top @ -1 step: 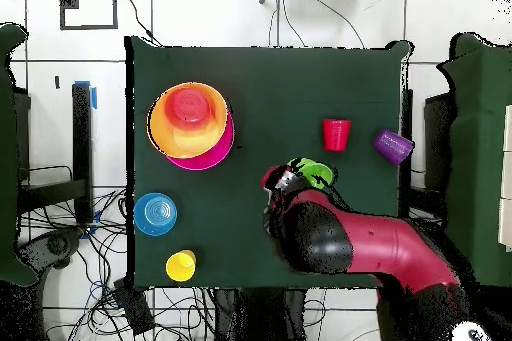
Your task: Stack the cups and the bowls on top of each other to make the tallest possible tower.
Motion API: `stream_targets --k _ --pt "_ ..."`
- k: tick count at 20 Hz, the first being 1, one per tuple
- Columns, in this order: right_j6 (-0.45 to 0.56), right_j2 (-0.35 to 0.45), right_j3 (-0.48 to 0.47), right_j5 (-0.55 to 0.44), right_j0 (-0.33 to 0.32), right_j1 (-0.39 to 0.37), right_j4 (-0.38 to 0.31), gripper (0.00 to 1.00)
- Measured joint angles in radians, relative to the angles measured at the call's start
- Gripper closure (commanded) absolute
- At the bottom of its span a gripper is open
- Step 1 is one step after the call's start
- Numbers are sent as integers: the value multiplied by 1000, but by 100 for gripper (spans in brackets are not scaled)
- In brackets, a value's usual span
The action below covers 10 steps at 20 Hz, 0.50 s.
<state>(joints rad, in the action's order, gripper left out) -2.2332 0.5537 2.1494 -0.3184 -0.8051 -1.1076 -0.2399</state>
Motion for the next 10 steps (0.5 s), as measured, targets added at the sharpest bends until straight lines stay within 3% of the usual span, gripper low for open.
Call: stream_targets --k 10 --pt "0 -68 -38 64 94 110 2 100"
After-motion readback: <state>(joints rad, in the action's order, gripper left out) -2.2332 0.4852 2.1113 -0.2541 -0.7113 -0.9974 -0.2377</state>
